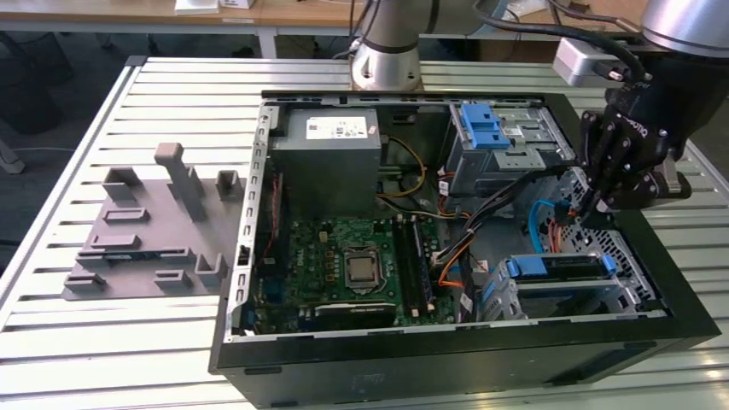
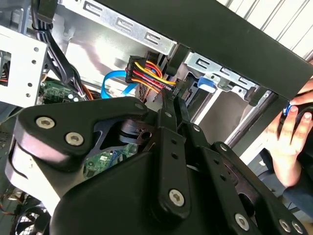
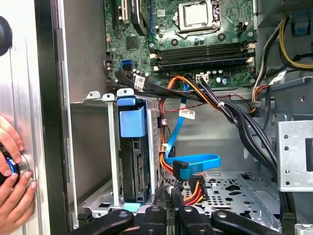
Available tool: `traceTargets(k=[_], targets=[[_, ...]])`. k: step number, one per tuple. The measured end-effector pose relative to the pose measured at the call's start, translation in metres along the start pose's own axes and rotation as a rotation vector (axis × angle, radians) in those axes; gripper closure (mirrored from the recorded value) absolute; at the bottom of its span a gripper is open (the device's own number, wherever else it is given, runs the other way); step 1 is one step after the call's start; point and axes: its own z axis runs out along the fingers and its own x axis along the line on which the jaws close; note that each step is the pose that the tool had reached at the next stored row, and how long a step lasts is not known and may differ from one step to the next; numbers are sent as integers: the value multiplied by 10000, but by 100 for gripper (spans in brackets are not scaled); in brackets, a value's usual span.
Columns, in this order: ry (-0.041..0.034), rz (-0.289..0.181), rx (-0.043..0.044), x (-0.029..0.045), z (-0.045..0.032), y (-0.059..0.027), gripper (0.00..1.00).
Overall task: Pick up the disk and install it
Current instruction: 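Insert the first disk wire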
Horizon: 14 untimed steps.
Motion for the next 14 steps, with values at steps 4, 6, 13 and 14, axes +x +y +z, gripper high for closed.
traceTargets(k=[4, 6, 13, 14], targets=[[-15, 3, 173, 20, 3, 41, 84], [-60, 8, 253, 31, 7, 56, 84], [-421, 20, 446, 83, 23, 84, 84], [-424, 17, 458, 101, 27, 95, 84]])
